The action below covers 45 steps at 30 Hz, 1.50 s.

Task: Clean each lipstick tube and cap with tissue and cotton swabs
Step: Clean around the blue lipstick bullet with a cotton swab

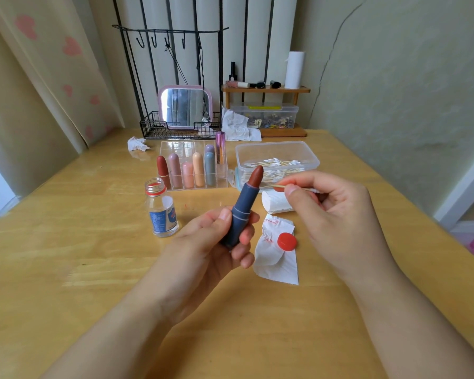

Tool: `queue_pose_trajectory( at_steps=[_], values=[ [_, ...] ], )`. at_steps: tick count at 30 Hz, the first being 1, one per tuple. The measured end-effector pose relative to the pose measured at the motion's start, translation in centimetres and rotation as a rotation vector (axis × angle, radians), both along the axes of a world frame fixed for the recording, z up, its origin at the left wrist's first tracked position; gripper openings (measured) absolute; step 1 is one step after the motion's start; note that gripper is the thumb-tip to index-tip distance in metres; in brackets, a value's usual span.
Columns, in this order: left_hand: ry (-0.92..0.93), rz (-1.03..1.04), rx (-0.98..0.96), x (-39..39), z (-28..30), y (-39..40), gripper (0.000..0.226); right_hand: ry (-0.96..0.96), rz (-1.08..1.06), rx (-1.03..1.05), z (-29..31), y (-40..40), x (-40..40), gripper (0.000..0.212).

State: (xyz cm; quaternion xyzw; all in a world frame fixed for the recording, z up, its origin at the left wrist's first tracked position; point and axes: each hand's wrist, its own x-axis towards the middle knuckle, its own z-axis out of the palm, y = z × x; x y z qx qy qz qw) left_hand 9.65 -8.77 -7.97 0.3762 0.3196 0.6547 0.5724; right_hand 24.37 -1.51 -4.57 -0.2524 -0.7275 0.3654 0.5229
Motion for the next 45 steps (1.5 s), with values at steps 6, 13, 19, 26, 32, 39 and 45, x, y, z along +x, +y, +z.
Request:
queue_pose_trajectory(
  at_steps=[6, 13, 19, 26, 32, 39, 45],
  values=[
    [0.004, 0.028, 0.013, 0.06, 0.38, -0.3, 0.033, -0.001, -0.014, -0.03, -0.1, 0.1, -0.03, 0.027],
    [0.088, 0.075, 0.047, 0.01, 0.53, -0.42, 0.021, 0.018, -0.002, -0.005, 0.17, -0.27, -0.09, 0.021],
    [0.11, 0.084, 0.035, 0.08, 0.28, -0.34, 0.022, 0.004, 0.021, 0.022, 0.13, -0.57, -0.14, 0.014],
    [0.108, 0.085, 0.037, 0.19, 0.25, -0.42, 0.018, -0.03, -0.004, 0.051, 0.08, -0.53, -0.2, 0.014],
    [0.096, 0.066, 0.045, 0.19, 0.33, -0.46, 0.017, -0.014, -0.029, 0.056, 0.05, -0.06, -0.06, 0.014],
    [0.097, 0.06, 0.047, 0.15, 0.28, -0.44, 0.017, -0.038, 0.014, 0.09, 0.11, -0.27, -0.05, 0.014],
    [0.086, 0.059, 0.04, 0.2, 0.46, -0.44, 0.017, -0.014, -0.014, 0.063, 0.03, 0.08, -0.02, 0.015]
  ],
)
